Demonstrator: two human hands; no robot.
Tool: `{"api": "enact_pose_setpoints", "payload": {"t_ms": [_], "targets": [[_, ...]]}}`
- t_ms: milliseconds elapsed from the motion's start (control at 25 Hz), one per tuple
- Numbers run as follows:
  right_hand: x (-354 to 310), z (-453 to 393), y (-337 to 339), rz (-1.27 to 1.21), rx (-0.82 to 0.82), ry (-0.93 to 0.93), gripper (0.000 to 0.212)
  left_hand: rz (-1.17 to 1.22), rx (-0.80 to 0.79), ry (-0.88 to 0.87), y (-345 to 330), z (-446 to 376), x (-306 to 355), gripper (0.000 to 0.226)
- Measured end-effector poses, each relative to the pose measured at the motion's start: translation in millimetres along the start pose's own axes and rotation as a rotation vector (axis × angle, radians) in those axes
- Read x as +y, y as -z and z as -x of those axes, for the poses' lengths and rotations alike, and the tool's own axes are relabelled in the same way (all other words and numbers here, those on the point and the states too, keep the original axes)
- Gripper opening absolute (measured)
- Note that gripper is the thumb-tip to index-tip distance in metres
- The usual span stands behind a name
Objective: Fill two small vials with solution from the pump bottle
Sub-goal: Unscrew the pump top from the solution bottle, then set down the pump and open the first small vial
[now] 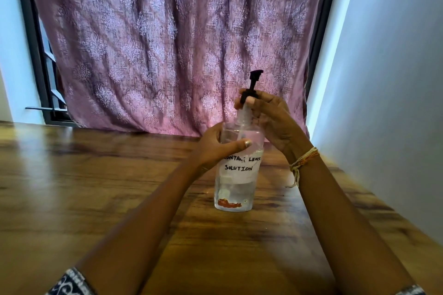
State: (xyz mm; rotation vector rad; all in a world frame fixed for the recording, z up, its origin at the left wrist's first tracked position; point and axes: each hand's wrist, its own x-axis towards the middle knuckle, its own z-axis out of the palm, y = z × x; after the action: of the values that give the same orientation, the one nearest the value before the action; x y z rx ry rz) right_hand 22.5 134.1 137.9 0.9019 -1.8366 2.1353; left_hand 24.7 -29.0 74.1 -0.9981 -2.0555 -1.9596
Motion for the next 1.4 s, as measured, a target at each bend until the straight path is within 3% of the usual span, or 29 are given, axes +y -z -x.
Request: {"api": "enact_pose_setpoints", "payload": {"t_ms": [120, 280, 400, 480, 600, 720, 880, 960, 1040, 1160, 1280, 1400], "targets": [[-17.5, -8.7, -6.8, 0.007, 0.051, -0.006, 0.045, -0.024, -0.006, -0.006, 1.4, -0.4, -0.2, 0.033], [-50.8, -28.1, -4.9, 0.038, 0.159, -0.057, 0.02, -0.053, 0.017, -0.003, 0.8, 0.8, 1.7, 0.041], [-72.8, -41.5, 3.8, -0.094, 0.313, -0.054, 0.011, -0.033, 0.032, 0.005, -1.6, 3.4, 5.1, 0.04], [-86.7, -46.0, 10.4, -0.223, 0.452, -0.003, 0.004, -0.045, 0.029, 0.01, -0.3, 2.9, 4.2, 0.052], [-106.8, -43.9, 20.2, -0.333, 0.628, 0.099, 0.008, -0.053, 0.02, 0.02, 1.8, 1.0, 0.6, 0.071], [-111.9, -34.4, 25.1, -0.377, 0.737, 0.152, 0.015, -0.032, 0.024, 0.024, 1.9, 0.0, -1.8, 0.061], [-81.9, -4.2, 37.3, -0.402, 0.773, 0.066, 0.019, -0.052, 0.025, 0.002, 1.3, -0.8, -1.9, 0.054], [-48.3, 19.7, 46.0, -0.124, 0.802, 0.056, 0.013, -0.049, 0.021, 0.005, 1.8, -1.2, -2.3, 0.056], [-5.4, 47.6, 59.9, 0.204, 0.834, 0.084, 0.022, -0.044, 0.0, 0.008, 2.7, -1.2, -2.3, 0.057], [37.4, 84.4, 81.2, 0.533, 0.864, 0.094, 0.029, -0.029, -0.016, 0.017, 4.6, -2.8, -4.7, 0.079], [57.9, 105.5, 105.8, 1.027, 0.701, 0.083, 0.026, -0.038, -0.02, 0.019, 5.3, -4.2, -7.9, 0.085], [73.8, 119.3, 127.6, 1.272, 0.396, -0.084, 0.019, -0.023, -0.058, 0.024, 7.7, -4.0, -7.1, 0.084]]}}
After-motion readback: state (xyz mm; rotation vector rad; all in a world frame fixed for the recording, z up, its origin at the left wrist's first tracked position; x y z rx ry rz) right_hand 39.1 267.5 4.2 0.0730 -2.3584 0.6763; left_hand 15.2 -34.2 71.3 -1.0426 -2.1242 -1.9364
